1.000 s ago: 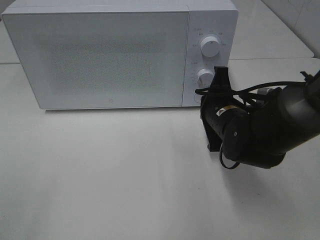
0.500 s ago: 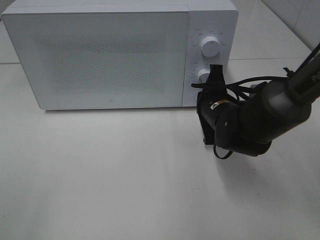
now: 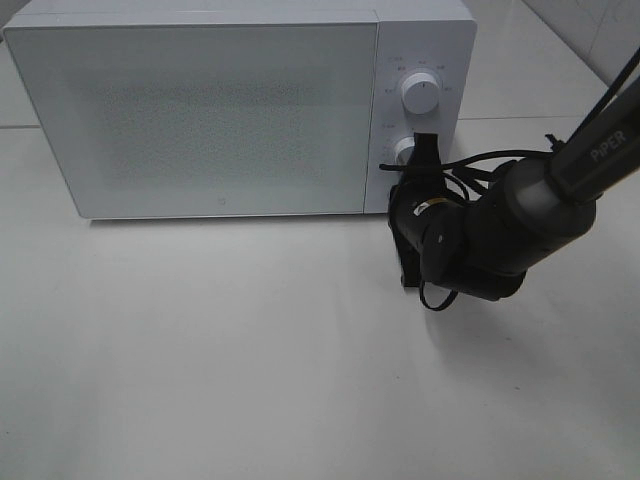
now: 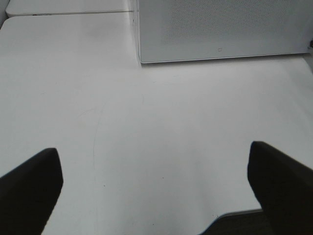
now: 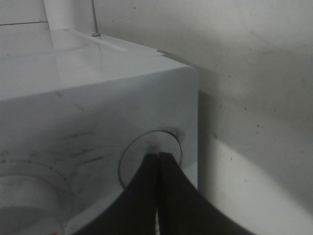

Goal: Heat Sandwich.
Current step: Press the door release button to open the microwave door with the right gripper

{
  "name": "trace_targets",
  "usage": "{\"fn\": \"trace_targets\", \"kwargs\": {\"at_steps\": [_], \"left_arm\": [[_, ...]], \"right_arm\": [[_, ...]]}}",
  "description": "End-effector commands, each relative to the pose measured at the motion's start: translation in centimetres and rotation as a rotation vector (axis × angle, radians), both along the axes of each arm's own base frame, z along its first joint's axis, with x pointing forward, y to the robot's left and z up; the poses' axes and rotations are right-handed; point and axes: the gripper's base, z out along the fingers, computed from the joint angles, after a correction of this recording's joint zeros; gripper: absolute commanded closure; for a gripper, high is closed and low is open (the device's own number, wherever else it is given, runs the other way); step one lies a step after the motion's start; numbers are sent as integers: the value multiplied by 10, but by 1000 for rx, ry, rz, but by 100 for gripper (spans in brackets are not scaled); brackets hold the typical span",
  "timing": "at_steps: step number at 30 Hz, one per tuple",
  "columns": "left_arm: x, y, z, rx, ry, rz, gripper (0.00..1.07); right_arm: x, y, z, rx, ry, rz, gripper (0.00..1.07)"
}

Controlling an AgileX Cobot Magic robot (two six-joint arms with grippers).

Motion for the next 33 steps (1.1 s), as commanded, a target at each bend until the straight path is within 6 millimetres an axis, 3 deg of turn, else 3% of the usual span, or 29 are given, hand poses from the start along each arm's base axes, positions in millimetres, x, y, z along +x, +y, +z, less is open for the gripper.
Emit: {"fn": "trace_targets", "kwargs": {"at_steps": [1,12,22,33], "left_arm": [[-1,-1,1,-9,-15,3,10],[-1,-1,1,-9,-15,3,10],[-1,-1,1,-9,-15,3,10],[-1,-1,1,-9,-15,3,10]], "right_arm": [[6,0,5,-1,-37,-15,107],[10,-7,10,-11,-114,-59,107],[27,-1,14,-16,-214,-88,107],[42,-4,16,-11,-162,-80,107]]}}
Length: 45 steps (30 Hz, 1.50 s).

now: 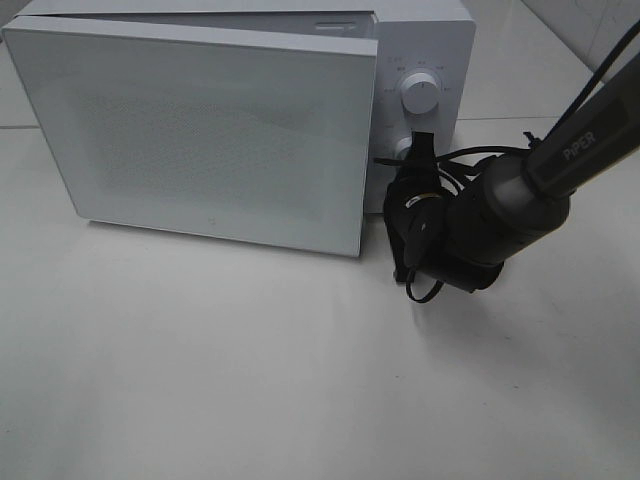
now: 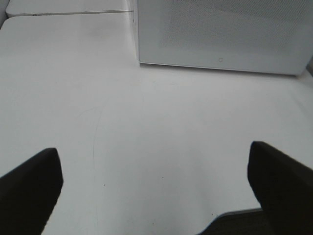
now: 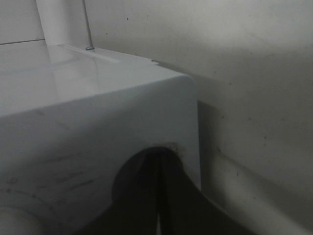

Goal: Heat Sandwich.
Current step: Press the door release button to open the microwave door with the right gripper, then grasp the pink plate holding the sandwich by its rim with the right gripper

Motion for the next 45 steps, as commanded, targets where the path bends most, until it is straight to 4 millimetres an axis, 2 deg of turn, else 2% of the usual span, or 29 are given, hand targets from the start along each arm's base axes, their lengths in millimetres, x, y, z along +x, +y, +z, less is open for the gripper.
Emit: {"fn": "trace_targets", "kwargs": {"at_steps": [1,13,21,26,36,45], "left_arm": [[-1,-1,1,-9,-15,3,10],[-1,-1,1,-9,-15,3,10],[-1,-1,1,-9,-15,3,10],[-1,-1,1,-9,-15,3,10],[-1,-1,1,-9,-15,3,10],[-1,-1,1,-9,-15,3,10]], "right_arm": [[25,-7,22,-32,-163,-9,107],[24,-5,28,-70,-139,31,107],[12,-9,33,-74,-102,49,107],[3,-11,27,-43,-37,51,107],[-20,-3,28,-29,8,94,106],[-52,-6,36,-57,41,131,106]]}}
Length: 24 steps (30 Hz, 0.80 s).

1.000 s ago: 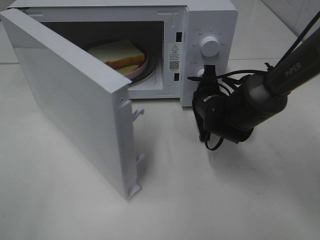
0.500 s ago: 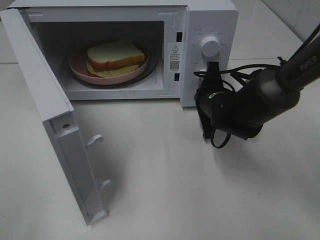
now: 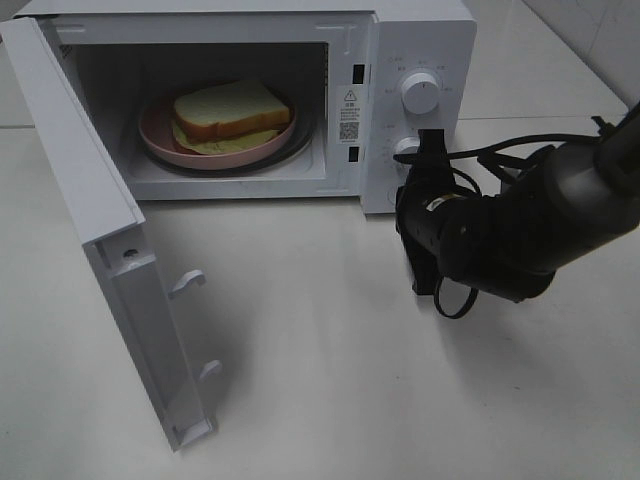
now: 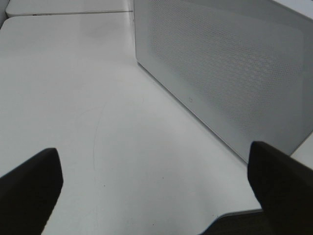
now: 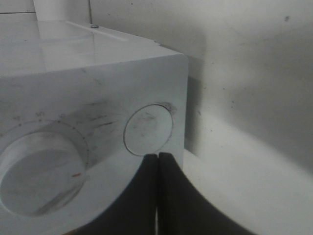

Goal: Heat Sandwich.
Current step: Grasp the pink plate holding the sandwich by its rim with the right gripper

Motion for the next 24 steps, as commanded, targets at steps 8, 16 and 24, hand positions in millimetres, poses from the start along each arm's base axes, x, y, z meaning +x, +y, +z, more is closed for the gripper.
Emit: {"fn": "trace_targets", "kwargs": {"at_steps": [8,16,24], "left_arm": [[-1,-1,1,-9,-15,3,10],[-1,-1,1,-9,-15,3,10],[-1,-1,1,-9,-15,3,10]], "right_arm": [[-40,-6,27,-82,-8,185,104],[-61,-2,54,-311,44,538,104],[-80,-1,65,-502,106,830,103]]}}
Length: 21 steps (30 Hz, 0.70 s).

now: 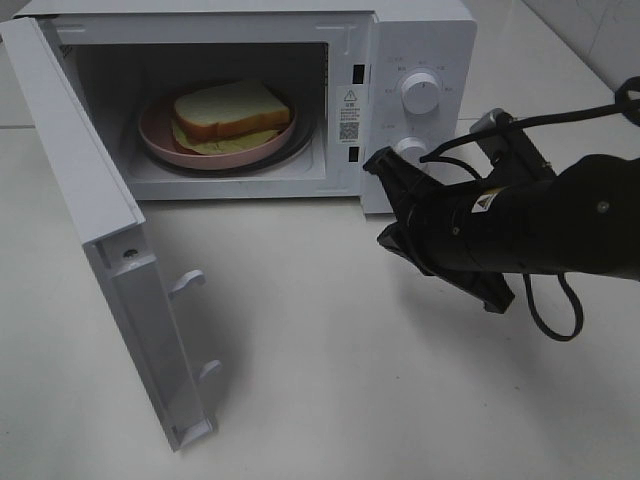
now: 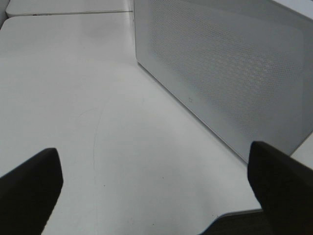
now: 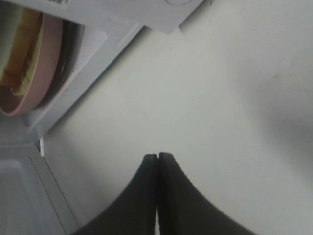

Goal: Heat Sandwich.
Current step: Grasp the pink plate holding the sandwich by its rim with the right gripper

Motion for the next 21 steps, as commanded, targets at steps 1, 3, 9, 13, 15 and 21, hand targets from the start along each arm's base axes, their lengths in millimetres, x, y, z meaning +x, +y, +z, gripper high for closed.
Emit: {"fn": "trace_targets", "kwargs": {"at_steps": [1,3,9,13,15,21], "left_arm": [[-1,-1,1,-9,-15,3,10],[-1,-1,1,-9,-15,3,10],[-1,-1,1,-9,-15,3,10],[-1,-1,1,-9,-15,3,10],[-1,-1,1,-9,-15,3,10],[-1,-1,1,-9,-15,3,10]], "right_arm": [[-9,1,6,-92,14,152,103],[-11,3,10,-134,14,232,103],[-14,10,17,-271,42,474,102],[-14,13,24,-383,49,660,101],[-15,14,28,-445,68,778,100],[-20,16,39,-583,71,1116,99]]}}
